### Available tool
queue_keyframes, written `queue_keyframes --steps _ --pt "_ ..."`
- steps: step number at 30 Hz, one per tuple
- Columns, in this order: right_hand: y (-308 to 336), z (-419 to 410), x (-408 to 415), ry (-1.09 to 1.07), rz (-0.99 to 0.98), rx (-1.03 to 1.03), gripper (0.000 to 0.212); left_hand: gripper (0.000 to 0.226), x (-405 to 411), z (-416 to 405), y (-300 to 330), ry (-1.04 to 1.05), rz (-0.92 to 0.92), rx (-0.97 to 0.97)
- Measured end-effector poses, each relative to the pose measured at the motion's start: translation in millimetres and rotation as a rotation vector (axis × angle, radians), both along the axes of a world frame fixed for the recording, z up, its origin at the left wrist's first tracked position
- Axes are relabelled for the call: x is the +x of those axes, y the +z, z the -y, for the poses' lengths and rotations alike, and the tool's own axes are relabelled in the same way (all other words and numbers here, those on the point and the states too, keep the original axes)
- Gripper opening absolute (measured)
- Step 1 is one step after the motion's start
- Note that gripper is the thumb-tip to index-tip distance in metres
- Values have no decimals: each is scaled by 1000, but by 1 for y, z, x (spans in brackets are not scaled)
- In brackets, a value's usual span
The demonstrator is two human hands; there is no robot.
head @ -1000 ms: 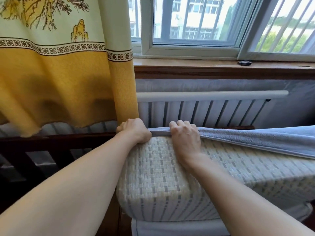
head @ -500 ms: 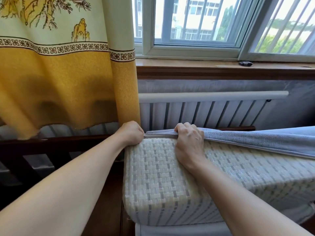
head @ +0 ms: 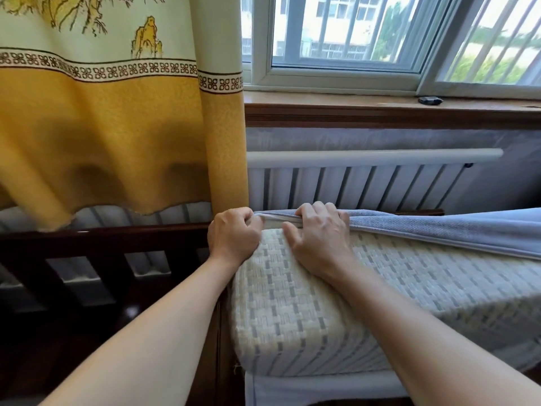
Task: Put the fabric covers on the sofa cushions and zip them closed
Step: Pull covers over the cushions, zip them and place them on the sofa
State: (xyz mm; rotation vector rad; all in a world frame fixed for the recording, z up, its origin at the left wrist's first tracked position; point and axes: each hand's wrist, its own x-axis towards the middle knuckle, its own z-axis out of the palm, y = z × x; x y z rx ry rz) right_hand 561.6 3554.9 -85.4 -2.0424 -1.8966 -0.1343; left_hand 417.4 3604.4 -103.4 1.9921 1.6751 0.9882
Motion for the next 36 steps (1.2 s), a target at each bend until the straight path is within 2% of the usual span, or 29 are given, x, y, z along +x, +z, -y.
queue_keyframes --steps 2,3,7,9,14,17,20,22,25,27,31,36 --pt "0 2 -4 22 34 -3 60 33 1 6 0 53 -102 165" --pt "-1 3 -5 36 41 23 64 32 1 9 -1 56 -140 257" --pt "-1 3 -1 69 -13 146 55 32 -10 24 2 34 -276 479" --pt "-2 2 0 102 -42 189 52 30 -12 37 5 64 -301 467" --pt "-2 19 4 136 -55 195 50 17 9 85 10 235 -224 182" --pt "7 41 2 136 -31 92 40 17 11 90 3 257 -173 219" --pt "21 71 -4 138 13 -78 30 25 9 85 2 190 -167 264" --pt "24 93 -6 158 35 -165 53 25 6 86 0 131 -166 275" --pt "23 126 -8 150 159 -289 122 21 0 95 -2 87 -157 263" --pt "20 137 -12 143 228 -272 136 19 -5 103 0 77 -118 262" --pt "12 138 -17 92 153 -179 110 25 -18 122 -5 -7 -111 358" --pt "-3 116 -21 14 99 22 49 44 -13 161 -9 -6 -8 414"
